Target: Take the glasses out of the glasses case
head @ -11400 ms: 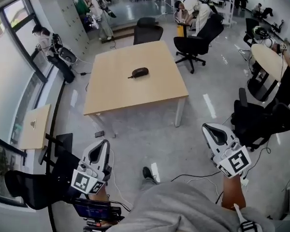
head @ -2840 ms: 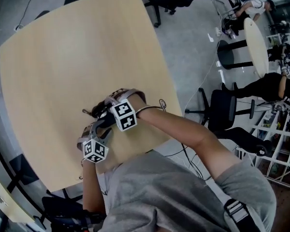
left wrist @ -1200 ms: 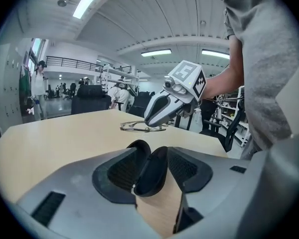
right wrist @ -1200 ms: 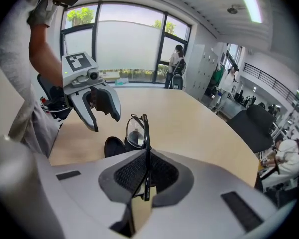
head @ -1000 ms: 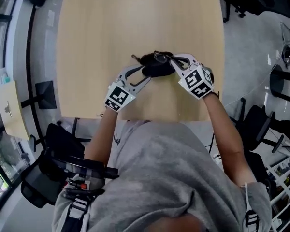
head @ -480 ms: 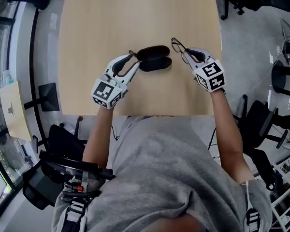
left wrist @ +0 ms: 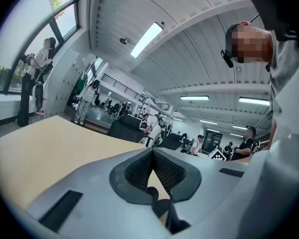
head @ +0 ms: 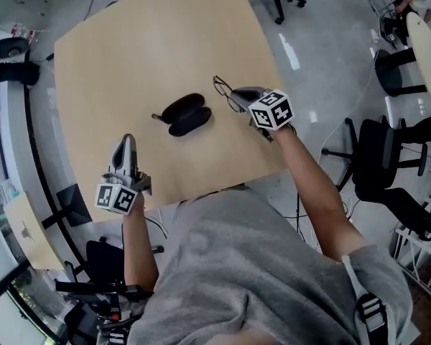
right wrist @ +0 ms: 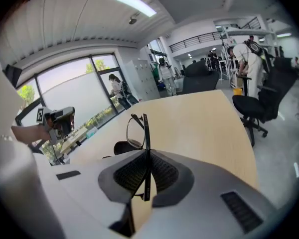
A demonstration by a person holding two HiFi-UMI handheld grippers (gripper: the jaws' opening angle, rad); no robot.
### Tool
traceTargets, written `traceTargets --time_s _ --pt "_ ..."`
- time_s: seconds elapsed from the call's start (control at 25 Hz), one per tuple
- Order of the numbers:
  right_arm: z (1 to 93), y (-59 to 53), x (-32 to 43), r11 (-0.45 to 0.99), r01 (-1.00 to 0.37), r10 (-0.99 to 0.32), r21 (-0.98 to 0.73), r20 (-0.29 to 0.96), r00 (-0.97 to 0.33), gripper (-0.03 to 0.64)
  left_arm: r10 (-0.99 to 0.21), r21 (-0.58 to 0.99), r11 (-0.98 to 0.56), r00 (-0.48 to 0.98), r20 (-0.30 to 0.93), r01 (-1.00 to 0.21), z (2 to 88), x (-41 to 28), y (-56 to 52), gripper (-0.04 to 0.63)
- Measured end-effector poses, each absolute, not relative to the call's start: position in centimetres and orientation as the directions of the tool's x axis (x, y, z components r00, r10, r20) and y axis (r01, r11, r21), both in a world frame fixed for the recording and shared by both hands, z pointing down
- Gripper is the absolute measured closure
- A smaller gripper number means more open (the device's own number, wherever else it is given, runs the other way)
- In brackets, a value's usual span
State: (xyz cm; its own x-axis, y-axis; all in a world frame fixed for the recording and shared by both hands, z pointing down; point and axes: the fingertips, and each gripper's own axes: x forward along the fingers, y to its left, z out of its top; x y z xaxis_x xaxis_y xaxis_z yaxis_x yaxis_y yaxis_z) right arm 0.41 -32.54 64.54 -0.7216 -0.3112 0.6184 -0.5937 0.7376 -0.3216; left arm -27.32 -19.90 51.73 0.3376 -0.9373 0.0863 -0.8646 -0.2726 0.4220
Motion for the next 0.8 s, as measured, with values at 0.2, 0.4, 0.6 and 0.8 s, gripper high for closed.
traceTargets --time_s 0.2,0.4,0.6,0.8 --pt "68.1 -32.5 2.0 0.591 -0.634 -0.285 -0.498 0.607 -0.742 0.588 -0.942 0.421 -0.256 0.323 0.095 -0.870 51.4 -27.6 -18.9 0.590" --pt "71.2 -32.3 2.9 0.502 -0.663 -0.256 -0.556 0.636 -0.728 0.588 -0.940 0.419 -0.257 0.326 0.099 -0.871 51.3 -27.5 -18.6 0.590" --pt "74.1 -32.0 3.3 0.453 -0.686 -0.210 -0.569 0.680 -0.703 0.586 -0.938 0.409 -0.263 0.332 0.104 -0.874 51.2 -27.6 -18.2 0.591" --pt "75.6 -31.2 3.8 0.472 -0.709 -0.163 -0.524 0.739 -0.654 0.586 -0.934 0.400 -0.272 0.339 0.108 -0.875 50.8 -27.7 -17.8 0.589"
